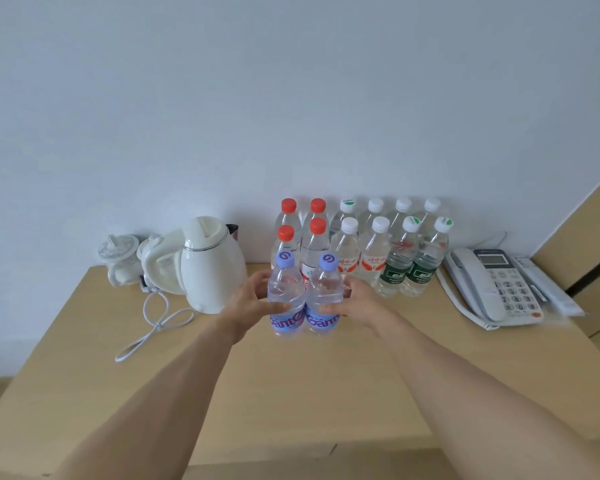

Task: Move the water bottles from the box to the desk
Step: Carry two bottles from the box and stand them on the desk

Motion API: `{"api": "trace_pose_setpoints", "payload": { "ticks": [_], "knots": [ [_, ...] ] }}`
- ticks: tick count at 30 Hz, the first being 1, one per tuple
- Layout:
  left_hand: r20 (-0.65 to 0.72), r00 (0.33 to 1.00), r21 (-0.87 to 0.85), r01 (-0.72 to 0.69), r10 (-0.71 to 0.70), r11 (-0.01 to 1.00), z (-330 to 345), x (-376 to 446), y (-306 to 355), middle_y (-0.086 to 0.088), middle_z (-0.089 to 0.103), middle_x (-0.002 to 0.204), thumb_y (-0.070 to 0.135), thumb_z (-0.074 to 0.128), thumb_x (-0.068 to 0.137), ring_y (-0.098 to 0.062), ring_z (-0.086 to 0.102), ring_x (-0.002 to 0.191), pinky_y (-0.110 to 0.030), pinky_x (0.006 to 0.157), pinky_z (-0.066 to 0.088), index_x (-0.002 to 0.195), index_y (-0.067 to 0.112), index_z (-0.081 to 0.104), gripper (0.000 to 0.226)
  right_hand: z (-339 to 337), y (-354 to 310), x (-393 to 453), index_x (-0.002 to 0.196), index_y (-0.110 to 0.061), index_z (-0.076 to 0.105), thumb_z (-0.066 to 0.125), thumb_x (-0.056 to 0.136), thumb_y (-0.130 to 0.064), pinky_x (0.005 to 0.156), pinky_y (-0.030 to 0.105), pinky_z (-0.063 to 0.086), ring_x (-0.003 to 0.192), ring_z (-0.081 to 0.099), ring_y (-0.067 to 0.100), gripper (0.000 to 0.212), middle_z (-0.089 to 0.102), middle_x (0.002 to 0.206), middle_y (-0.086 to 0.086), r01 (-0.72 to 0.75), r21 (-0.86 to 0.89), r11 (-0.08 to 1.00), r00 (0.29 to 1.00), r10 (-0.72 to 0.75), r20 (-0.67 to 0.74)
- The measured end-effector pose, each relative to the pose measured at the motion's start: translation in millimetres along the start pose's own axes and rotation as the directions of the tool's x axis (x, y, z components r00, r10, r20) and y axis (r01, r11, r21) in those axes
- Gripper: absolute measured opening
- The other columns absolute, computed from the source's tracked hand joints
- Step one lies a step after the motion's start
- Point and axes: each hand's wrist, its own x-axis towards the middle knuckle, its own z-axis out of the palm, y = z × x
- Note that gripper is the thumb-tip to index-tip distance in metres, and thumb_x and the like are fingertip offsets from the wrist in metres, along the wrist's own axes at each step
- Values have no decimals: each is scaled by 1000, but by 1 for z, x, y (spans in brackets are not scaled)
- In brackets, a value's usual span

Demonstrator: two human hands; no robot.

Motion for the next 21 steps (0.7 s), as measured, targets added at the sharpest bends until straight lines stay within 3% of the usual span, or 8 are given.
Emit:
{"api": "trace_pose_setpoints", "payload": {
  "ticks": [5,10,15,18,21],
  "knots": [
    [12,1000,34,-10,10,999,-5,3,-9,-7,70,122,20,88,60,-23,64,118,-50,103,50,128,17,55,75,7,4,5,115,-24,59,87,74,-12,65,9,44,96,62,2,51,66,101,-13,11,-69,998,1000,-12,-7],
    [47,999,62,-9,6,998,-7,2,-21,-7,70,123,2,81,68,-25,64,119,-45,102,52,134,15,51,73,18,16,11,120,-23,62,92,68,-19,72,17,48,106,62,7,60,69,110,-12,10,-78,997,999,-14,-52],
    [84,996,178,-23,8,984,-12,0,-23,4,65,131,10,80,74,-16,59,125,-43,104,50,140,27,49,74,22,15,12,124,-22,57,91,69,-20,81,22,46,108,60,7,65,64,115,-12,53,-119,991,995,-63,-75],
    [6,999,336,-42,42,941,-9,-6,-19,22,62,125,24,82,71,-11,59,120,-33,91,53,131,47,51,71,24,16,10,121,-23,53,91,69,-21,81,23,43,106,59,10,65,61,112,-11,78,-138,987,992,-91,-91],
    [-154,977,448,-63,147,892,5,-11,-18,24,60,114,35,87,64,-7,62,103,-22,78,51,126,43,52,72,25,16,7,125,-21,52,91,69,-25,78,19,42,105,59,9,69,61,113,-11,108,-136,985,983,-126,-131]
  ]
}}
